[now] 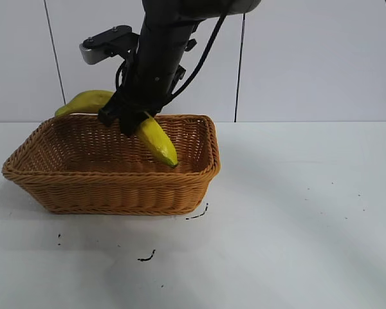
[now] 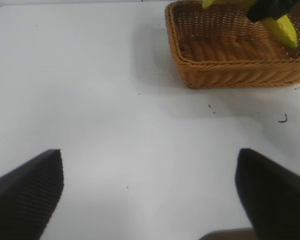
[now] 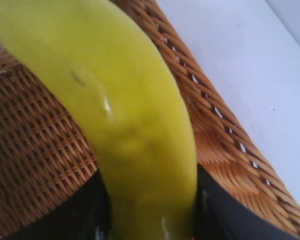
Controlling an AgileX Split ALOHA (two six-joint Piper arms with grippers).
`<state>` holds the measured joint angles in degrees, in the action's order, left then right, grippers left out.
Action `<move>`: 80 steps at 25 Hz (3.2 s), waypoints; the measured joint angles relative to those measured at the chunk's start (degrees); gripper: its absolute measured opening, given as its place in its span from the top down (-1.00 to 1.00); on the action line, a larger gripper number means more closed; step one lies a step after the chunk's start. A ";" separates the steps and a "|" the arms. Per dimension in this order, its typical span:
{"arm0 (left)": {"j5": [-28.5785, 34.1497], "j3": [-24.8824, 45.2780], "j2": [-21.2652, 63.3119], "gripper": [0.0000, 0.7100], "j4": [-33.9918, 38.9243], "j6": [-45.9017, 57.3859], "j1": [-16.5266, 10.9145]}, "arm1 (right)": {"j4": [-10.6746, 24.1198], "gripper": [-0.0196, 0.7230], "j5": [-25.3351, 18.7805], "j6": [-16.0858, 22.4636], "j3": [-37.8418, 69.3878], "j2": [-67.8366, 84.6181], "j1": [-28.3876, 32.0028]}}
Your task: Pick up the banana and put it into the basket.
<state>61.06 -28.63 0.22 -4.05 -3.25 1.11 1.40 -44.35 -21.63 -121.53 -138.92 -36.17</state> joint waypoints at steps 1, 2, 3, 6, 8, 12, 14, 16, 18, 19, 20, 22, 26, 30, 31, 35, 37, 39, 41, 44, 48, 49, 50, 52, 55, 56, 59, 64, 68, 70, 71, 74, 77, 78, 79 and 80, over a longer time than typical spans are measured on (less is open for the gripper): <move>0.00 0.00 0.00 -0.95 0.00 0.00 0.00 | 0.00 0.16 0.16 0.00 0.00 0.00 0.00; 0.00 0.00 0.00 -0.95 0.00 0.00 0.00 | 0.00 0.10 0.28 0.00 0.00 0.00 0.00; 0.00 0.00 0.00 -0.95 0.00 0.00 0.00 | 0.00 -0.08 0.34 0.00 0.00 0.00 0.00; 0.00 0.00 0.00 -0.95 0.00 0.00 0.00 | 0.10 -0.68 0.45 0.00 0.00 0.21 0.00; 0.00 0.00 0.00 -0.95 0.00 0.00 0.00 | 1.05 -0.84 0.45 0.09 0.00 0.47 0.00; 0.00 0.00 0.00 -0.95 0.00 0.00 0.00 | 3.50 -0.91 0.19 4.46 0.00 2.23 0.00; 0.00 0.00 0.00 -0.95 0.00 0.00 0.00 | 4.15 -0.91 -0.57 8.00 0.00 3.87 0.00; 0.00 0.00 0.00 -0.95 0.00 0.00 0.00 | 4.22 -0.91 -3.63 11.83 -0.13 5.99 0.29; 0.00 0.00 0.00 -0.95 0.00 0.00 0.00 | 3.78 -0.91 -6.69 15.24 -0.31 7.76 1.02; 0.00 0.00 0.00 -0.95 0.00 0.00 0.00 | 3.39 -0.91 -8.33 16.26 -0.31 8.60 1.59; 0.00 0.00 0.00 -0.95 0.00 0.00 0.00 | 2.68 -0.91 -9.81 16.80 -0.31 9.28 2.36; 0.07 0.00 0.00 -0.95 0.00 0.00 0.00 | 0.42 -0.91 -12.61 17.38 -0.31 10.10 4.19; 0.07 0.00 0.00 -0.95 0.00 0.00 0.00 | -4.00 -0.91 -19.88 18.56 -0.38 10.47 9.99; 0.07 0.00 0.00 -0.95 0.00 0.00 0.00 | -4.76 -0.91 -23.02 19.68 -0.38 10.47 17.00; 0.07 0.00 0.00 -0.95 0.00 0.00 0.00 | -4.76 -0.91 -23.31 19.77 -0.38 10.47 18.59; 0.07 0.00 0.00 -0.95 0.00 0.00 0.00 | -4.71 -0.91 -24.12 19.77 -0.38 10.47 25.65; 0.07 0.00 0.00 -0.95 0.00 0.00 0.00 | -4.71 -0.91 -24.95 19.77 -0.20 10.47 29.02; 0.07 0.00 0.00 -0.95 0.00 0.00 0.00 | -4.71 -0.91 -25.03 19.77 0.57 10.47 31.86; 0.07 0.00 0.00 -0.95 0.00 0.00 0.00 | -4.71 -0.91 -25.01 19.77 1.97 10.47 34.59; 0.07 0.00 0.00 -0.95 0.00 0.00 0.00 | -4.65 -0.91 -25.03 19.77 5.00 10.47 37.81; 0.07 0.00 0.00 -0.95 0.00 0.00 0.00 | -4.65 -0.91 -25.03 19.77 11.37 11.05 40.90; 0.07 0.00 0.00 -0.95 0.00 0.00 0.00 | -4.65 -0.91 -25.03 19.77 13.06 11.53 41.23; 0.07 0.00 0.00 -0.95 0.00 0.00 0.00 | -4.59 -0.91 -25.03 19.77 15.18 12.01 41.41; 0.07 0.00 0.00 -0.95 0.00 0.00 0.00 | -4.59 -0.91 -25.03 19.77 19.67 13.72 41.41; 0.07 0.00 0.00 -0.95 0.00 0.00 0.00 | -5.59 -0.91 -25.03 19.61 26.42 17.38 41.30; 0.07 0.00 0.00 -0.95 0.00 0.00 0.00 | -6.15 -0.91 -25.03 19.48 28.51 19.04 41.30; 0.07 0.00 0.00 -0.95 0.00 0.00 0.00 | -6.90 -0.91 -25.03 18.97 36.48 24.89 41.30; 0.07 0.00 0.00 -0.95 0.00 0.00 0.00 | -7.07 -0.91 -24.97 17.85 49.55 38.22 41.30; 0.07 0.00 0.00 -0.95 0.00 0.00 0.00 | -7.76 -0.91 -25.01 17.78 58.78 51.67 41.30; 0.07 0.00 0.00 -0.95 0.00 0.00 0.00 | -7.97 -0.91 -25.01 17.22 62.40 59.22 41.30; 0.07 0.00 0.00 -0.95 0.00 0.00 0.00 | -8.01 -0.91 -25.01 16.62 63.67 62.37 41.30; 0.07 0.00 0.00 -0.95 0.00 0.00 0.00 | -8.08 -0.91 -25.03 15.46 67.25 73.02 41.30; -0.01 0.00 0.00 -0.95 0.00 0.00 0.00 | -8.10 -0.91 -25.14 14.41 70.61 83.38 41.30; -0.01 0.00 0.00 -0.95 0.00 0.00 0.00 | -8.10 -0.91 -25.19 14.14 71.56 86.51 41.30; -0.01 0.00 0.00 -0.95 0.00 0.00 0.00 | -8.15 -0.91 -25.14 13.91 72.77 90.29 41.30; -0.01 0.00 0.00 -0.95 0.00 0.00 0.00 | -8.15 -0.91 -24.76 13.61 74.12 94.06 41.30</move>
<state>61.05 -28.63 0.22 -4.05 -3.25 1.11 -6.75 -69.11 -8.03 -47.40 -44.86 5.13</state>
